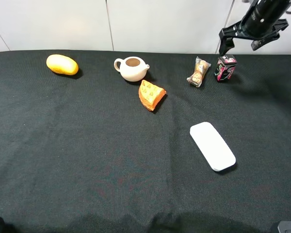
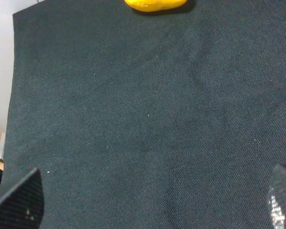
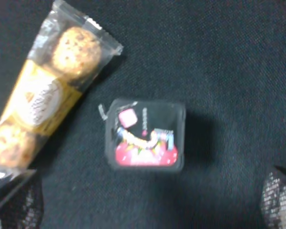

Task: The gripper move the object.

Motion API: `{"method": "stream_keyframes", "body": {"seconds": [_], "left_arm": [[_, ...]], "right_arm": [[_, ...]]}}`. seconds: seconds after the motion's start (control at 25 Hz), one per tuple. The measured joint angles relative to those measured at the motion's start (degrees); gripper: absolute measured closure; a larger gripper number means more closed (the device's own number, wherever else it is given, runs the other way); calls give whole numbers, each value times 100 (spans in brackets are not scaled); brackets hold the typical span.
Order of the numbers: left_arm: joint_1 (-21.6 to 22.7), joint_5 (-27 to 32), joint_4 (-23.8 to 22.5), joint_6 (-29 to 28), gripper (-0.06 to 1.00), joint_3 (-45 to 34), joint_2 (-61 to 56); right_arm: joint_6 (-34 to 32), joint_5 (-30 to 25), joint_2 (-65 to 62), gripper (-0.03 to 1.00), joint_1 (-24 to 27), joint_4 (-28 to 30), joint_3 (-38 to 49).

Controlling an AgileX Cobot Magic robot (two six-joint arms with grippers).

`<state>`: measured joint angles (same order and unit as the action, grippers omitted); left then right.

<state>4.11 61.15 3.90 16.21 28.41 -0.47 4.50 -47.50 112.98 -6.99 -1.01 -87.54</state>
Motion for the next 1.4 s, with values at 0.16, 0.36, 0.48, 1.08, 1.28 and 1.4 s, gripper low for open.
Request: {"method": "stream_keyframes", "body": {"seconds": [0.16,0.36,0.48,1.08,1.28,1.4], "left_arm": [[0,0,0,0,-5,0,0],[0,0,0,0,-5,0,0],[0,0,0,0,-5,0,0],[0,0,0,0,-5,0,0],[0,0,0,0,-5,0,0],[0,0,0,0,-5,0,0]], "right_arm": [[0,-435,-305,27,0,-31,0],[-90,-1040,-673,27,0,-88,0],[-131,-1429,-880,27,0,-139,0],[-152,-2243,-2597,27,0,-145,741],[-152,-2253,-3682,27,0,-151,1365],[-152,-2259,-4360,27,0,-151,1651]]}}
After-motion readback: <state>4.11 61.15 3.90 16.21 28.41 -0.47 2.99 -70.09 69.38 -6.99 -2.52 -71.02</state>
